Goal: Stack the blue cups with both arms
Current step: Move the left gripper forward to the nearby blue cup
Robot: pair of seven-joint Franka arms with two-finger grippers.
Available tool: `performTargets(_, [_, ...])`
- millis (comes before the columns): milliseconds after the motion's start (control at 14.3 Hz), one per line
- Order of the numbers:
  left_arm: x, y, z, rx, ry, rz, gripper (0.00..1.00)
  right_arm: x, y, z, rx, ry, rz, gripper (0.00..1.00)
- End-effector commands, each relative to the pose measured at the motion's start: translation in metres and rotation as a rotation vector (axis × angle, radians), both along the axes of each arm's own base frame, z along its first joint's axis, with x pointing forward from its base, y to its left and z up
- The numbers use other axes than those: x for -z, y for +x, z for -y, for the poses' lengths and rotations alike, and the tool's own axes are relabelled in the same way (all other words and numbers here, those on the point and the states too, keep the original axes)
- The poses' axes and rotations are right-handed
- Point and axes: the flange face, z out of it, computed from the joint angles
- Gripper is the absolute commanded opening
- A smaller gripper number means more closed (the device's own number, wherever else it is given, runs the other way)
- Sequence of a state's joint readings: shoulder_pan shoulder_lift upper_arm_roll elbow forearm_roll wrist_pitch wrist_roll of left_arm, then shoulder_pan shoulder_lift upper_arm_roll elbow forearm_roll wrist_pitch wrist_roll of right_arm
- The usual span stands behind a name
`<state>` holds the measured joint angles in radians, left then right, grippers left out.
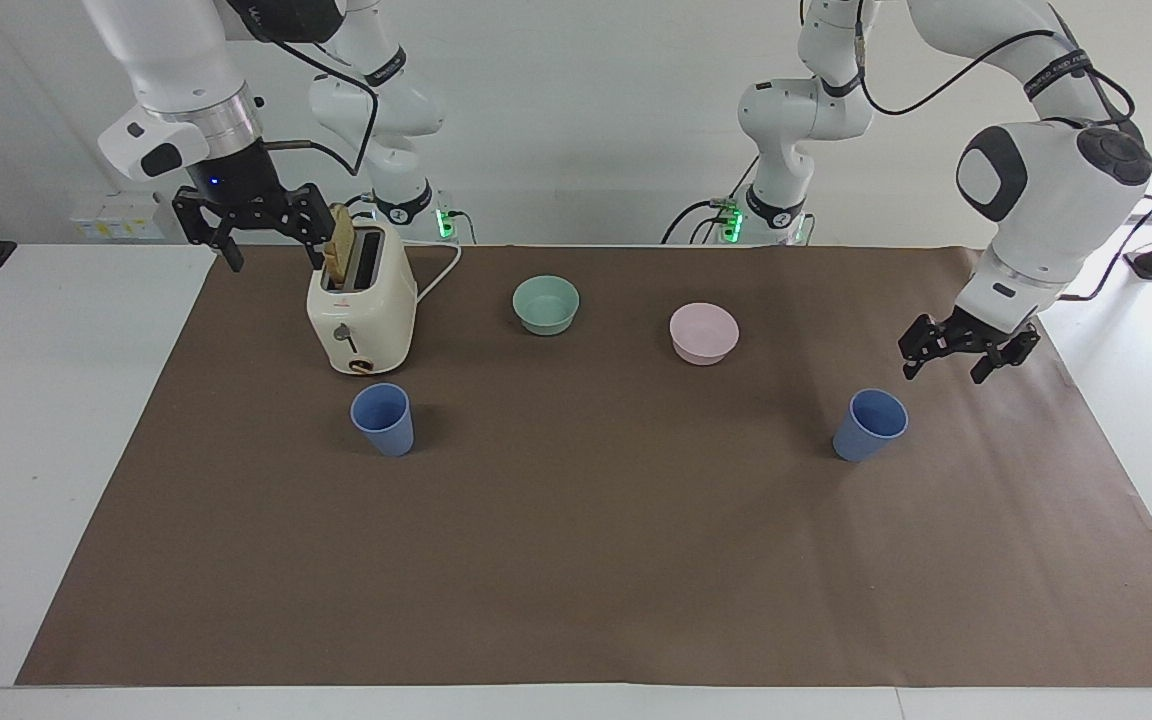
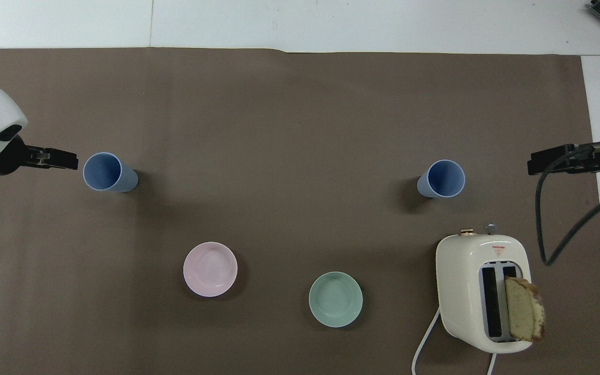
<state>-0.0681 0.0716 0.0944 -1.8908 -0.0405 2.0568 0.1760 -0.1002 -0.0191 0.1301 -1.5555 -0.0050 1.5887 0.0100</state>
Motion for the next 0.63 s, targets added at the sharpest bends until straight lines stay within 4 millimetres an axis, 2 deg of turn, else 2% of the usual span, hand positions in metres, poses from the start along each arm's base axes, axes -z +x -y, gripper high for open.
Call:
performTargets(0, [0.034, -0.001, -0.003, -0.003, -0.003, 0.004, 1.00, -0.002, 0.000, 0.002, 0.013, 0.021, 0.008, 1.00])
performTargets(140, [0.054, 0.005, -0.002, -0.010, -0.005, 0.001, 0.99, -0.002, 0.000, 0.002, 0.013, 0.021, 0.008, 1.00])
performTargets(560, [0.096, -0.007, 0.004, -0.044, -0.031, 0.010, 0.84, -0.002, 0.000, 0.002, 0.013, 0.021, 0.008, 1.00])
